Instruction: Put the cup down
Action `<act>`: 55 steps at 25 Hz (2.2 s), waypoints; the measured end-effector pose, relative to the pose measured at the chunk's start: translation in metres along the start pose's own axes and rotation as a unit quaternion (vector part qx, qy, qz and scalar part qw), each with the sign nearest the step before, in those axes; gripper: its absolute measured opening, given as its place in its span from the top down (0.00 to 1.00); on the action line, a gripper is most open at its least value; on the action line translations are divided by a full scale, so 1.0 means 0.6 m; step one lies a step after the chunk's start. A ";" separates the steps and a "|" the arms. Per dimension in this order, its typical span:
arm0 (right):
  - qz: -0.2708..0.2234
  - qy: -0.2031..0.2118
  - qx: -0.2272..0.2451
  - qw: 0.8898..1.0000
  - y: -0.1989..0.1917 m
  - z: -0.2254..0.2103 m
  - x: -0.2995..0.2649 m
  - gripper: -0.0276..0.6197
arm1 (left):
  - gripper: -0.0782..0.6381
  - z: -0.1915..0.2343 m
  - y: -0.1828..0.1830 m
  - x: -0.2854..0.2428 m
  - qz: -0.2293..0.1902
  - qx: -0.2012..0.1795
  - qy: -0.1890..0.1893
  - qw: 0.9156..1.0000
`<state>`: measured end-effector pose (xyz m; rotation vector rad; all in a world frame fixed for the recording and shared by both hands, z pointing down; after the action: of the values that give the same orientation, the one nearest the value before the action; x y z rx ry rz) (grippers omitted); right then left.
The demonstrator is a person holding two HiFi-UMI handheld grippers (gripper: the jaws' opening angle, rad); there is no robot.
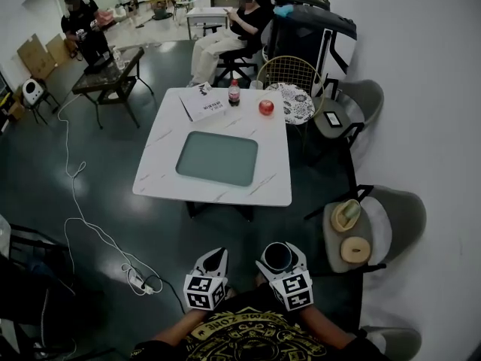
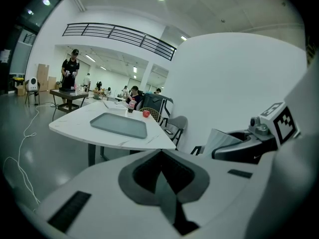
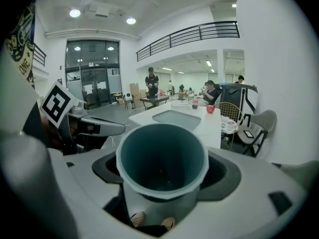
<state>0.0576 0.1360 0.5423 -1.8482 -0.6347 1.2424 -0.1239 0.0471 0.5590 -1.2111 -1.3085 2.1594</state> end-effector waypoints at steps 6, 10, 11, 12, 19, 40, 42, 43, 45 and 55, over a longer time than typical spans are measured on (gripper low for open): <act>-0.009 0.018 0.009 1.000 0.022 -0.054 0.001 0.37 | 0.88 -0.034 0.022 -0.027 -0.008 -0.006 0.018 1.000; -0.013 0.026 0.015 0.999 0.036 -0.085 0.006 0.37 | 0.88 -0.055 0.037 -0.044 -0.015 -0.014 0.031 0.999; -0.014 0.032 0.014 0.999 0.032 -0.092 0.004 0.37 | 0.88 -0.059 0.039 -0.047 -0.015 -0.015 0.035 0.999; -0.014 0.037 0.012 0.999 0.030 -0.099 0.003 0.37 | 0.88 -0.061 0.041 -0.050 -0.016 -0.015 0.040 0.999; -0.016 0.062 0.018 0.998 0.026 -0.137 0.009 0.37 | 0.88 -0.096 0.048 -0.072 -0.010 -0.022 0.055 0.998; -0.010 0.121 0.024 0.992 -0.003 -0.204 0.005 0.37 | 0.88 -0.164 0.028 -0.098 0.011 -0.036 0.096 0.995; -0.006 0.119 0.024 0.993 -0.002 -0.206 -0.002 0.37 | 0.88 -0.157 0.028 -0.106 0.011 -0.032 0.096 0.995; -0.004 0.117 0.025 0.993 -0.001 -0.208 -0.006 0.37 | 0.88 -0.153 0.029 -0.111 0.011 -0.031 0.094 0.995; -0.001 0.112 0.025 0.993 0.004 -0.211 -0.013 0.37 | 0.88 -0.147 0.034 -0.123 0.010 -0.029 0.088 0.996; 0.012 0.080 0.020 0.997 0.059 -0.223 -0.074 0.37 | 0.88 -0.080 0.077 -0.175 0.013 -0.015 0.065 0.998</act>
<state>0.1621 0.0372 0.5618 -1.9045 -0.4974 1.1007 -0.0181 -0.0185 0.5617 -1.3643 -1.2806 2.0470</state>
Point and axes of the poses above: the fingertips, and each gripper's own axes: x backward along the fingers, z to its left, y out of its top, the point moved 7 cm from there along x, backward along the fingers, and after that the axes turned 15 degrees about y, right-handed, at the moved point
